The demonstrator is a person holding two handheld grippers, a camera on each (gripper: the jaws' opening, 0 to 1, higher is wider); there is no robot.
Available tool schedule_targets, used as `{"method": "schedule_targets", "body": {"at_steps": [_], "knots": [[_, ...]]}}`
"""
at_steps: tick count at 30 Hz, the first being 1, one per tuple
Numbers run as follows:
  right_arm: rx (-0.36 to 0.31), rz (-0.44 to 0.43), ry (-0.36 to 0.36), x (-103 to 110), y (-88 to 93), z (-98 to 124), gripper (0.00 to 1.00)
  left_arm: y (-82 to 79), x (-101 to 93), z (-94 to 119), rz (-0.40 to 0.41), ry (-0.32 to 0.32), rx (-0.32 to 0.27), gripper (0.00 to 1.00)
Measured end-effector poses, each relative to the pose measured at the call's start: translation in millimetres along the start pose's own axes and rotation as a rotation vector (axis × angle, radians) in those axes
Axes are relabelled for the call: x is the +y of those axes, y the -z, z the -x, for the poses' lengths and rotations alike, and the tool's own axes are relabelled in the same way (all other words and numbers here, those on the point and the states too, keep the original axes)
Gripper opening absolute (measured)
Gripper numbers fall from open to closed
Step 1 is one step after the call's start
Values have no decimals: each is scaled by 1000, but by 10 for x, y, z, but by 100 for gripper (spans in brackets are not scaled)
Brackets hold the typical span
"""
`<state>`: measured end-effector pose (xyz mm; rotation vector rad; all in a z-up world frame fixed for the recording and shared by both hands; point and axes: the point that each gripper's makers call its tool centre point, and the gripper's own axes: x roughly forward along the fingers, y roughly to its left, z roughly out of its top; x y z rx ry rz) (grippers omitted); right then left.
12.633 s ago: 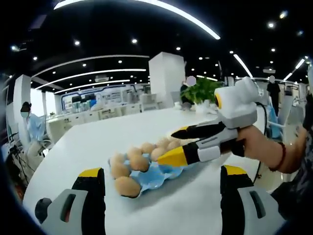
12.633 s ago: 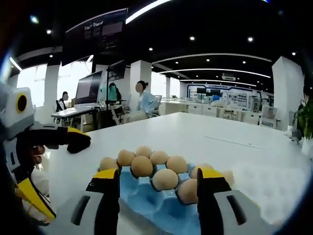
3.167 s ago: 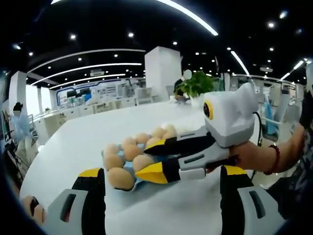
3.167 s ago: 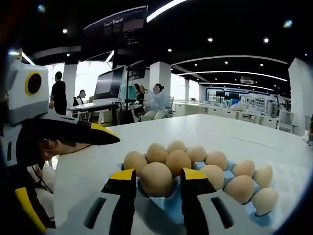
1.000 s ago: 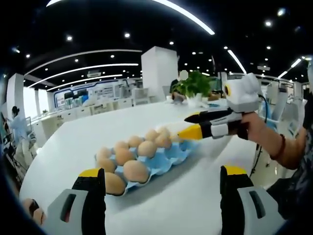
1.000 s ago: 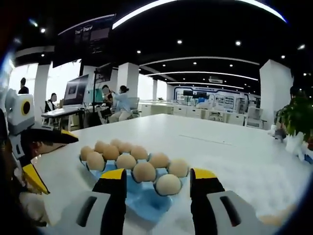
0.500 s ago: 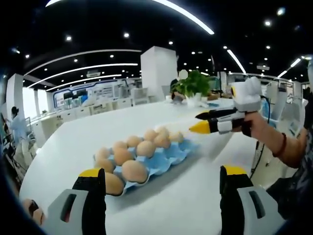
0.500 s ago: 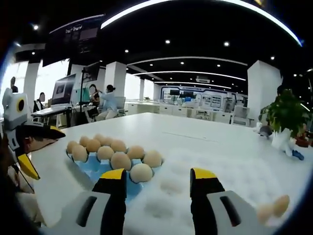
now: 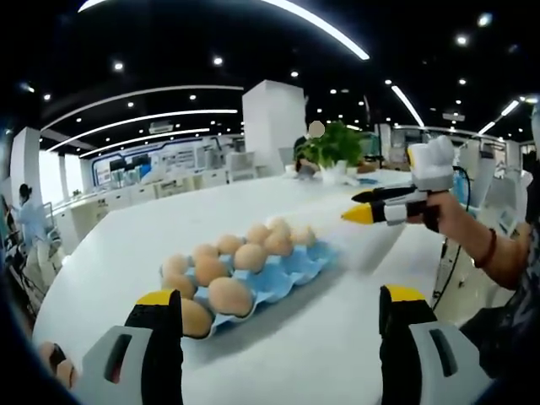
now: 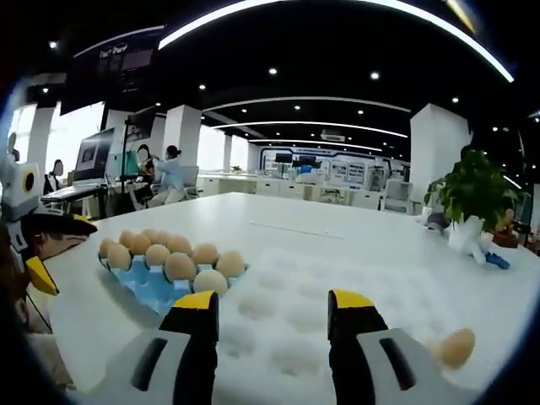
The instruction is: Place the egg into an empty slot of the egg tray after lifting it from the table, then release the egg inside the slot.
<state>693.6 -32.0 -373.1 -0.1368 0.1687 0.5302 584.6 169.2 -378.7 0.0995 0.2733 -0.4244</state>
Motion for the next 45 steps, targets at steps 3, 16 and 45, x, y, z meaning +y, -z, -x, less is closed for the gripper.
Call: {"method": "schedule_targets", "body": {"at_steps": [3, 16, 45], "knots": [[5, -5, 27, -97, 28, 48, 54, -13, -3, -6, 1, 1, -3, 99], [25, -21, 106, -363, 159, 182, 53, -4, -8, -27, -5, 7, 3, 99], [76, -142, 232, -603, 491, 289, 39, 16, -15, -32, -9, 5, 13, 98]]}}
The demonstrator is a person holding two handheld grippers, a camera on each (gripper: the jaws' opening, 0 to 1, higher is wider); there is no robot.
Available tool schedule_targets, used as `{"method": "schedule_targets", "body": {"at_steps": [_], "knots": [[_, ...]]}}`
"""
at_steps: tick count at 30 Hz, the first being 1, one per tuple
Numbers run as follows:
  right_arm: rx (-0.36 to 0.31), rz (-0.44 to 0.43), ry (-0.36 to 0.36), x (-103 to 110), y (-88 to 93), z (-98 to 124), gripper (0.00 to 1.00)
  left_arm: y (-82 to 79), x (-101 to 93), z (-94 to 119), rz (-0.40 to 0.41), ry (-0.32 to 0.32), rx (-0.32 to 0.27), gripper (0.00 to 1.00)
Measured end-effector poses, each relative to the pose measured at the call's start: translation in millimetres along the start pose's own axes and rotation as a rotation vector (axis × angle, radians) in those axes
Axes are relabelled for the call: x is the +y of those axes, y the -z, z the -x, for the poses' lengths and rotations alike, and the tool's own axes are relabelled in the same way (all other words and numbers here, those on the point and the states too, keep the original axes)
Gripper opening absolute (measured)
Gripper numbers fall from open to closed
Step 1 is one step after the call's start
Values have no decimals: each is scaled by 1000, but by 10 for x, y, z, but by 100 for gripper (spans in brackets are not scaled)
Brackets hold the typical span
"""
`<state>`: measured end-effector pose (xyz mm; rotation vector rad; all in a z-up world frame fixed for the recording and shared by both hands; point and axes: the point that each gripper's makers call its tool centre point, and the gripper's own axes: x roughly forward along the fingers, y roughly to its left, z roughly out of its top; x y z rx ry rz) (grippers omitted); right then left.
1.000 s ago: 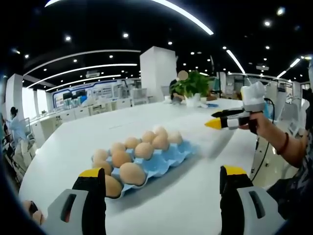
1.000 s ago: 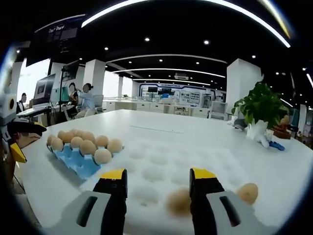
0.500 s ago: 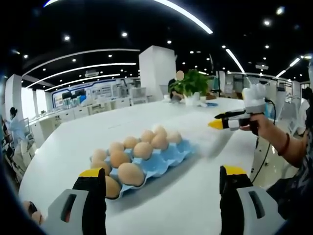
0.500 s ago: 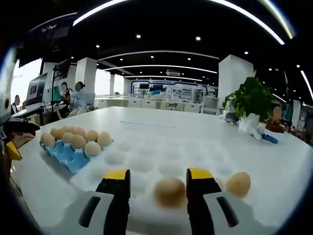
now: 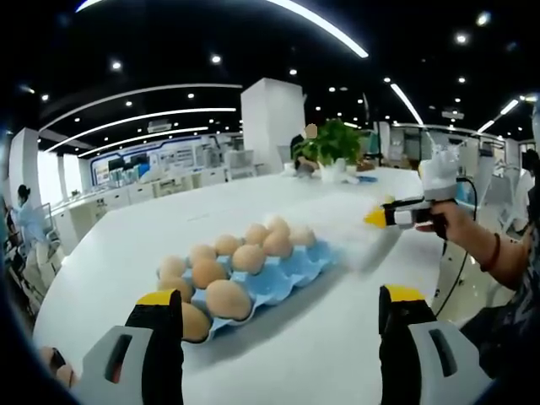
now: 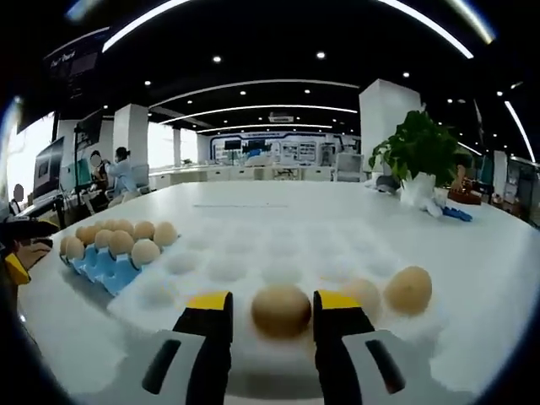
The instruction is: Place the egg into an empty slot of the egg tray after lifting it from the table, then release the egg inside the slot.
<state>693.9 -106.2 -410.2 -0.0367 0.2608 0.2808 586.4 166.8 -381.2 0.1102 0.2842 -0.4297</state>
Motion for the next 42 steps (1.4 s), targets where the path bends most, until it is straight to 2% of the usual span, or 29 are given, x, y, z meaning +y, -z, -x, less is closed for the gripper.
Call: {"method": "schedule_targets", "body": {"at_steps": [6, 23, 28, 42], "knots": [[-9, -20, 19, -14, -24, -45, 38, 2, 12, -4, 0, -4, 4, 98], [-21, -2, 61, -34, -21, -74, 35, 3, 43, 29, 0, -18, 5, 98], [-23, -10, 76, -80, -28, -74, 30, -2, 37, 27, -2, -20, 5, 98], [-14, -22, 74, -82, -34, -79, 30, -20, 88, 52, -1, -29, 5, 97]]}}
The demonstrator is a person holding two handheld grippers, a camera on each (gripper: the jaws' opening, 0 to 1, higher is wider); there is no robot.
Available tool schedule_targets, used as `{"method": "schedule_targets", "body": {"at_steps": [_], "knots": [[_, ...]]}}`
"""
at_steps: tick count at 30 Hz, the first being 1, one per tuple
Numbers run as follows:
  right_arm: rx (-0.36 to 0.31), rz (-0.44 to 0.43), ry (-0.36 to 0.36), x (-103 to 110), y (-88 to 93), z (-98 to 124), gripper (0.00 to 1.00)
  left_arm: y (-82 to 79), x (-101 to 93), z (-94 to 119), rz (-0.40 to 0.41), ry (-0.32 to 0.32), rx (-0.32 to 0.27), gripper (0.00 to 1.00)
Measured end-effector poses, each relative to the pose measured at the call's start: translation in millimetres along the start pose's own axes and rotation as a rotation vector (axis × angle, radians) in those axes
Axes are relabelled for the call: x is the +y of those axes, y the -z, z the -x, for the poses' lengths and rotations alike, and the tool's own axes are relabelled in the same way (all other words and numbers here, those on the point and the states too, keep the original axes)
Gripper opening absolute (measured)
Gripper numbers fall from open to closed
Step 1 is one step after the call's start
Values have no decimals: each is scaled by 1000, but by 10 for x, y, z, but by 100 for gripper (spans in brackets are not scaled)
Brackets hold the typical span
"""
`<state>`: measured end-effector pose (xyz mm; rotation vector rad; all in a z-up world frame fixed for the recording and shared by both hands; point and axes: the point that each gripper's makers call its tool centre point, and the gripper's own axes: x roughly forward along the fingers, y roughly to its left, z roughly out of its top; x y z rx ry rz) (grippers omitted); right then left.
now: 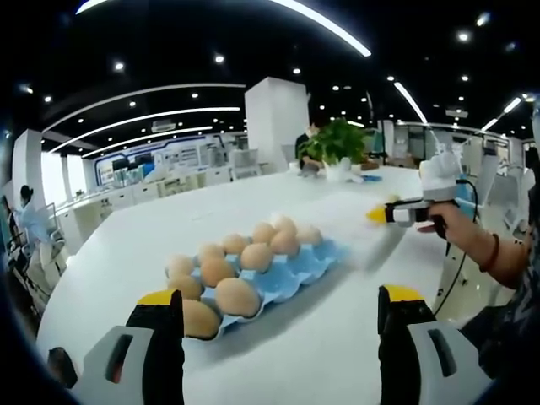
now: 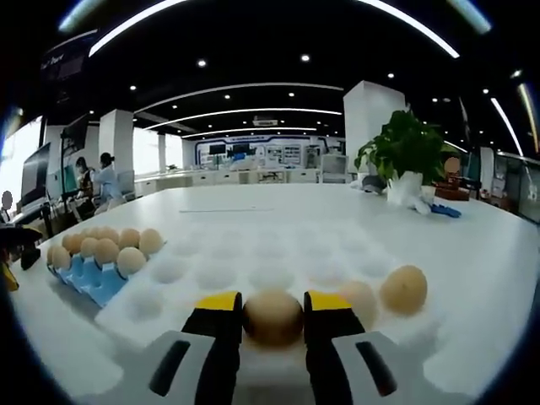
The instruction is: Place the egg into an empty slot of the egg tray after lifting it from the table, then release the egg inside the slot.
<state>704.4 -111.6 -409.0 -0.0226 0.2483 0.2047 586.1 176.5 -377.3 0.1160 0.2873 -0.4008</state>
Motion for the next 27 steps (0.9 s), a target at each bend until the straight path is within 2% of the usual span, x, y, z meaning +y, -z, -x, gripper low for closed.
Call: {"method": "schedule_targets", "body": {"at_steps": [10, 27], "knots": [[-12, -7, -4, -4, -16, 18, 30, -4, 23, 25, 3, -7, -2, 97], [-56, 16, -12, 26, -142, 73, 30, -38, -2, 15, -3, -1, -13, 98]]}}
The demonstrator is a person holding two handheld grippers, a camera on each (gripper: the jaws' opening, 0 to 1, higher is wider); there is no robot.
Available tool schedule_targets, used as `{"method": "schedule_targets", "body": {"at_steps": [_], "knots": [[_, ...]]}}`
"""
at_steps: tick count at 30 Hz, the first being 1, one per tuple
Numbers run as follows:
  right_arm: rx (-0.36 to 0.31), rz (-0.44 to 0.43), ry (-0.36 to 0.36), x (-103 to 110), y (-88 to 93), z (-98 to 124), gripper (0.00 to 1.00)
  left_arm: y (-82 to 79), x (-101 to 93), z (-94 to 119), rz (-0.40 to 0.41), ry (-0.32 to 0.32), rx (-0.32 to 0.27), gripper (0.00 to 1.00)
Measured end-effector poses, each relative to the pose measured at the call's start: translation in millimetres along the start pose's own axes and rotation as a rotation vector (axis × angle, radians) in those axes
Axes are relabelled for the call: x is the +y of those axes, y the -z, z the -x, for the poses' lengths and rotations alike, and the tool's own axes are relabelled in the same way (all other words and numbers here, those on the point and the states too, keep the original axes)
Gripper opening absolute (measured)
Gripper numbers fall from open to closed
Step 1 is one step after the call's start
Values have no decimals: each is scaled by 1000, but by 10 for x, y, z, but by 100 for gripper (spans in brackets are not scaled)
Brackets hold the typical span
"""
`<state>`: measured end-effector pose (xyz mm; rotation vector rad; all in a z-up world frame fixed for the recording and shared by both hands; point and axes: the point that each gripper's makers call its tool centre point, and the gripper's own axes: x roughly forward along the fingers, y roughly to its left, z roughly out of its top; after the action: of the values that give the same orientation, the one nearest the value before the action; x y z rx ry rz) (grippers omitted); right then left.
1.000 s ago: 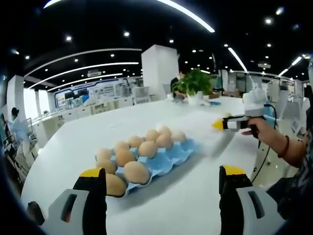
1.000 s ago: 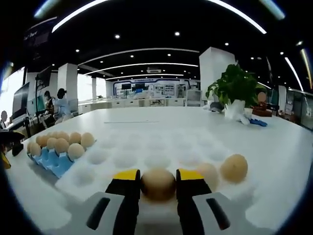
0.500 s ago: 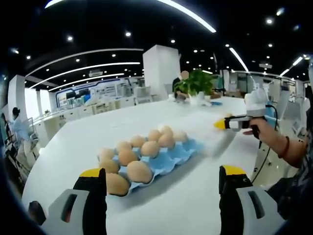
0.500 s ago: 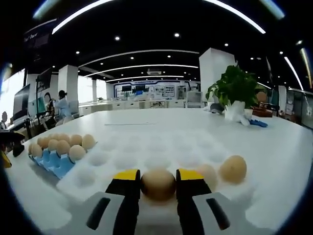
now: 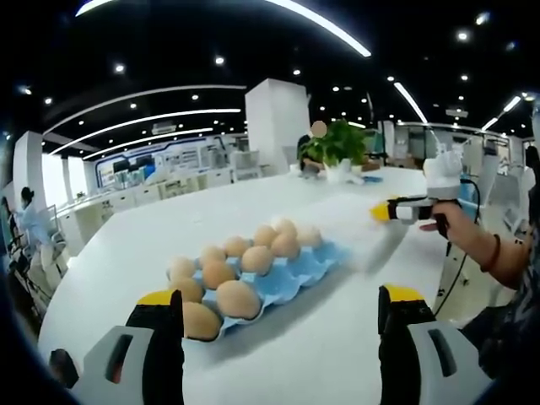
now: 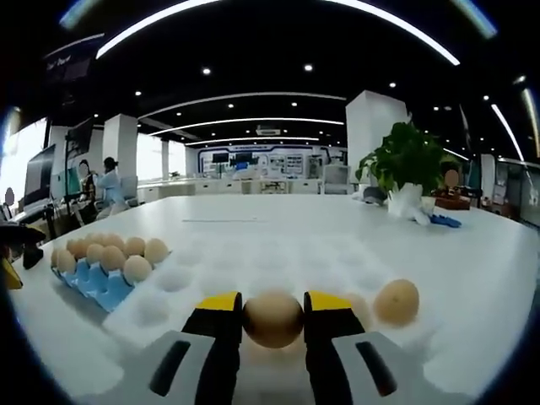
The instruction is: Place the egg into an empty slot of the egg tray after lifting it from the table, then release the egg inside the slot.
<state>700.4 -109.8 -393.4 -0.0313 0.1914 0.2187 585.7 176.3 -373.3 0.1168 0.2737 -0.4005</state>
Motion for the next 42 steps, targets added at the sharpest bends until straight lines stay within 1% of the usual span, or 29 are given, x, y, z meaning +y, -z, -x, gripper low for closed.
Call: {"method": "schedule_targets", "body": {"at_steps": [7, 10, 12, 14, 18, 23, 32, 39, 41, 42], "knots": [[-15, 6, -12, 57, -62, 10, 30, -4, 8, 9, 3, -5, -1, 98], [-25, 10, -33, 145, -92, 14, 30, -14, 5, 5, 6, -4, -5, 98], [-33, 36, -33, 188, -123, 10, 30, -15, 7, 1, 6, -4, -2, 98], [-40, 22, -41, 206, -146, 7, 30, -20, 7, 3, 4, -5, -3, 98], [-45, 20, -55, 252, -173, 2, 30, -25, 8, 9, 7, -6, -5, 98], [-52, 31, -88, 400, -198, 20, 30, -29, 13, 22, 7, -9, -9, 98], [-71, 53, -192, 800, -289, 34, 30, -18, 16, 33, 7, -11, -5, 98], [-88, 69, -291, 1196, -378, 36, 30, 6, 34, 57, 9, -19, -1, 98], [-92, 73, -310, 1270, -396, 36, 30, 4, 40, 67, 10, -21, -3, 98], [-94, 77, -327, 1353, -407, 34, 30, 1, 52, 80, 14, -23, -8, 98]]}}
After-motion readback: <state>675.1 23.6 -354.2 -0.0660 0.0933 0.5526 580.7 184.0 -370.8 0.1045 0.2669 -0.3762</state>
